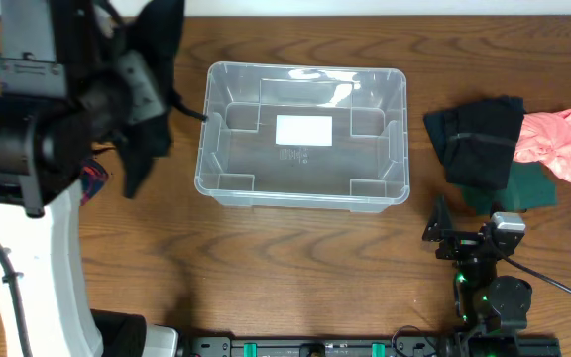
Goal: Pack container
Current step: 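Lift the black clothes with the left gripper over the bin, then lower the black clothes into the bin and spread them flat, then open the left gripper and withdraw it toward the plaid shirt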
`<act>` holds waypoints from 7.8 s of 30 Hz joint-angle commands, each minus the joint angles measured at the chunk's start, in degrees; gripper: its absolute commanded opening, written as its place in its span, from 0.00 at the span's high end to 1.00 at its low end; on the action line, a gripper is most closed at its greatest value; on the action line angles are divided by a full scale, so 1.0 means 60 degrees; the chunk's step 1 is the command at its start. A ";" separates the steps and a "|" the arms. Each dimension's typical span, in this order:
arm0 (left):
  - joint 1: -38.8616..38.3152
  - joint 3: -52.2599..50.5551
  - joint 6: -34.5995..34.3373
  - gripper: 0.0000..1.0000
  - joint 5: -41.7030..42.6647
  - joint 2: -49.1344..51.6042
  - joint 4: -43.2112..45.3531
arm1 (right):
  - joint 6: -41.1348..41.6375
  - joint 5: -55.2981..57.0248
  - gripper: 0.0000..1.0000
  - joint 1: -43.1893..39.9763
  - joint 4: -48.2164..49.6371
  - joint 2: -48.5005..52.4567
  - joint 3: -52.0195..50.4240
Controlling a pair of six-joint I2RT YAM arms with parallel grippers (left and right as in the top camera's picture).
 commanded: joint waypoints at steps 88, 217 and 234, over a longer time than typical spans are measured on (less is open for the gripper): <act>-0.3075 0.0623 -0.1639 0.62 0.0007 0.3475 0.0073 | -0.0138 0.0095 0.01 -0.0062 -0.0022 -0.0007 -0.0015; 0.2102 -0.7715 0.1319 0.24 -0.2907 -0.0437 0.5013 | -0.0138 0.0095 0.01 -0.0062 -0.0025 -0.0007 -0.0015; 0.4510 -0.7719 0.0430 0.19 -0.4011 0.3526 0.4998 | -0.0138 0.0095 0.01 -0.0062 -0.0022 -0.0007 -0.0015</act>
